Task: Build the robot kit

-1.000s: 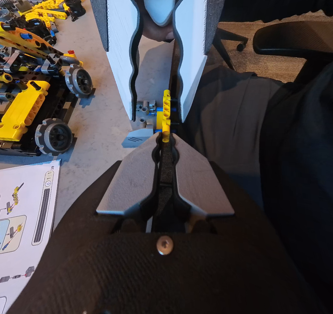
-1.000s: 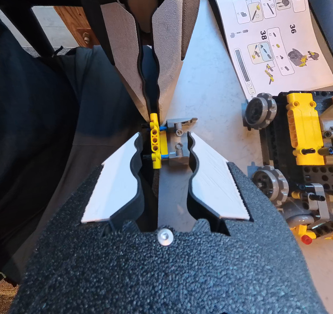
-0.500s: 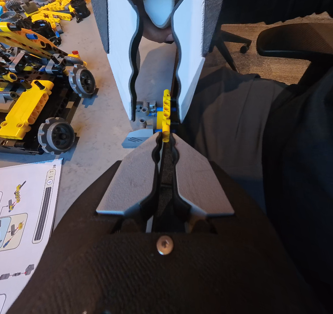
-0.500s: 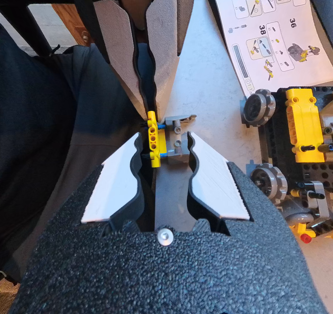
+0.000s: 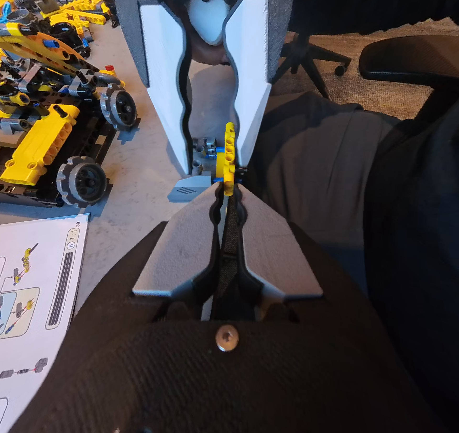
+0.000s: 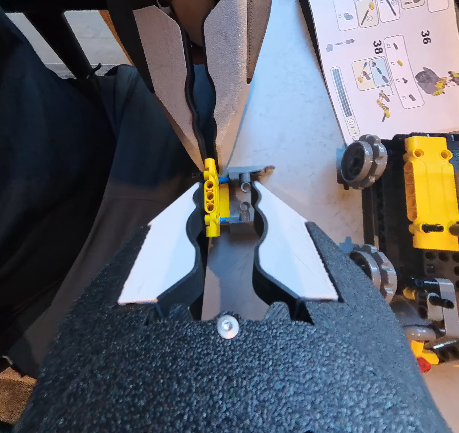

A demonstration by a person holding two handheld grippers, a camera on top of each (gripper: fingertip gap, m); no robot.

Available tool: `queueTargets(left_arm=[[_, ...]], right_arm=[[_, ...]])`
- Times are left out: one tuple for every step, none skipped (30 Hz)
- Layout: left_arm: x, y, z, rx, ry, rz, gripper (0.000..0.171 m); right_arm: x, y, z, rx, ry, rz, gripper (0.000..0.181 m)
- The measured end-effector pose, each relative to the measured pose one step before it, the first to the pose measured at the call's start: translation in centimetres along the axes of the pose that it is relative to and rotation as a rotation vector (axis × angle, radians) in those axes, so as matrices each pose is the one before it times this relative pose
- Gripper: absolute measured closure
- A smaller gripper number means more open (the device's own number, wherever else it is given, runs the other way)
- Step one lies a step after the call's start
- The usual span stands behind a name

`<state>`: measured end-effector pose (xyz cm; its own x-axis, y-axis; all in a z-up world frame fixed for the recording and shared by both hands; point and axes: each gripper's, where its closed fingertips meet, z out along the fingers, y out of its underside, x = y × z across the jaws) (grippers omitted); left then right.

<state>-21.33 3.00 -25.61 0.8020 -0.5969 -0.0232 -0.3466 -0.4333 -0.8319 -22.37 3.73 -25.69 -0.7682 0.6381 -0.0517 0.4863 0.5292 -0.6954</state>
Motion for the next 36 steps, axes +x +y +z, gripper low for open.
queueTargets(left_arm=[[-0.018,0.042,-0.022,-0.00145,0.0005,-0.0029,0.166],[0.003,-0.004,-0.033,0.00153,0.0013,-0.0017,0.166],[-0.002,0.025,-0.008,-0.00077,0.0009,-0.0023,0.166],[-0.013,0.008,0.009,-0.00010,0.0001,-0.0020,0.166],[-0.033,0.008,-0.014,0.00014,-0.0015,-0.0019,0.166],[-0.022,0.002,-0.003,0.00003,-0.0005,-0.0011,0.166],[0.001,0.015,0.003,-0.00057,0.0005,-0.0012,0.166],[-0.004,0.009,-0.006,-0.00049,0.0006,-0.0014,0.166],[-0.010,0.007,-0.011,0.00006,-0.0008,-0.0004,0.166],[-0.007,-0.007,-0.016,0.00051,-0.0015,-0.0002,0.166],[-0.029,0.006,-0.015,0.00046,-0.0032,-0.0017,0.166],[-0.049,0.016,-0.014,0.00060,-0.0041,-0.0019,0.166],[-0.004,0.005,-0.012,0.00024,-0.0015,-0.0007,0.166],[-0.008,0.000,-0.004,0.00024,-0.0028,0.0014,0.166],[-0.006,-0.006,-0.003,0.00065,-0.0053,0.0033,0.166],[0.000,-0.001,-0.003,0.00128,-0.0070,0.0019,0.166],[0.001,-0.003,-0.003,0.00168,-0.0058,-0.0042,0.166],[0.001,0.003,-0.007,0.00031,-0.0022,-0.0119,0.166],[-0.006,-0.002,-0.047,0.00113,0.0010,-0.0161,0.166],[-0.003,-0.005,-0.057,0.00322,0.0023,-0.0139,0.166],[-0.011,-0.051,-0.081,0.00581,0.0002,-0.0108,0.166],[-0.024,-0.114,-0.132,0.00698,-0.0009,-0.0088,0.165],[-0.037,-0.156,-0.202,0.00607,-0.0019,-0.0061,0.162],[-0.093,-0.195,-0.270,0.00470,-0.0064,-0.0032,0.160],[-0.281,-0.247,-0.305,0.00703,-0.0177,-0.0013,0.154],[-0.323,-0.239,-0.313,0.00531,-0.0181,0.0024,0.148],[-0.184,-0.168,-0.219,0.00188,-0.0050,0.0057,0.145],[-0.164,-0.013,-0.059,-0.00703,0.0012,0.0068,0.139],[-0.278,0.216,0.140,-0.02056,-0.0017,0.0060,0.131],[-0.300,0.270,0.256,-0.02346,-0.0012,0.0078,0.127],[-0.093,0.162,0.282,-0.01720,0.0086,0.0098,0.125],[-0.019,0.059,0.294,-0.01305,0.0090,0.0153,0.124],[-0.053,0.035,0.250,-0.01358,0.0032,0.0225,0.125],[0.076,0.003,0.231,-0.01381,0.0089,0.0261,0.125],[0.188,0.010,0.190,-0.01371,0.0147,0.0243,0.127],[0.124,-0.055,0.123,-0.00718,0.0123,0.0158,0.128]], right_arm=[[-0.018,-0.049,0.059,-0.0013,-0.0021,-0.0073,0.144],[0.007,-0.035,0.053,-0.0027,-0.0005,-0.0066,0.144],[0.005,-0.021,0.039,-0.0026,-0.0003,-0.0052,0.144],[0.027,-0.018,0.024,-0.0015,-0.0019,-0.0007,0.145],[0.041,-0.013,0.013,-0.0009,-0.0021,0.0026,0.145],[0.044,-0.025,0.007,-0.0002,-0.0019,0.0014,0.145],[0.014,-0.018,0.003,-0.0002,-0.0011,-0.0010,0.146],[0.019,-0.025,0.014,-0.0006,0.0003,-0.0026,0.146],[0.020,-0.017,0.008,-0.0008,0.0012,-0.0021,0.147],[0.017,-0.023,0.013,-0.0007,0.0011,-0.0006,0.147],[0.043,-0.013,0.016,-0.0008,0.0020,0.0016,0.147],[0.037,-0.003,0.006,-0.0007,0.0019,0.0040,0.148],[0.016,-0.008,0.009,-0.0005,0.0007,0.0024,0.148],[0.013,-0.001,0.006,-0.0007,0.0016,-0.0005,0.148],[0.002,0.000,0.001,-0.0018,0.0029,-0.0032,0.148],[0.006,0.002,0.006,-0.0031,0.0031,-0.0041,0.148],[0.006,0.000,-0.001,-0.0039,0.0035,-0.0041,0.148],[0.001,-0.013,0.005,-0.0031,0.0040,-0.0046,0.148],[0.006,-0.014,0.010,-0.0016,0.0031,-0.0032,0.148],[0.007,-0.021,0.016,0.0004,0.0001,0.0005,0.148],[-0.013,-0.040,0.007,0.0026,-0.0028,0.0022,0.149],[-0.023,-0.042,0.019,0.0032,-0.0034,0.0025,0.149],[-0.001,-0.023,0.022,0.0019,-0.0019,0.0016,0.149],[0.002,-0.009,0.020,0.0004,0.0000,0.0001,0.149],[0.002,-0.035,0.017,0.0005,0.0004,-0.0011,0.149],[0.004,-0.015,0.018,-0.0005,0.0012,-0.0018,0.149],[0.013,-0.028,0.017,-0.0006,0.0027,-0.0029,0.149],[0.002,-0.034,0.026,-0.0010,0.0032,-0.0041,0.149],[-0.004,-0.020,0.022,-0.0025,0.0034,-0.0058,0.149],[-0.007,-0.022,0.030,-0.0037,0.0045,-0.0078,0.148],[-0.002,-0.031,0.024,-0.0041,0.0049,-0.0085,0.149],[-0.014,-0.018,0.023,-0.0038,0.0048,-0.0072,0.149],[-0.021,-0.024,0.024,-0.0034,0.0044,-0.0051,0.148],[-0.005,-0.004,0.002,-0.0027,0.0042,-0.0032,0.148],[0.000,0.005,-0.009,-0.0021,0.0036,-0.0026,0.148],[-0.007,0.050,-0.019,-0.0028,0.0027,-0.0019,0.148]])
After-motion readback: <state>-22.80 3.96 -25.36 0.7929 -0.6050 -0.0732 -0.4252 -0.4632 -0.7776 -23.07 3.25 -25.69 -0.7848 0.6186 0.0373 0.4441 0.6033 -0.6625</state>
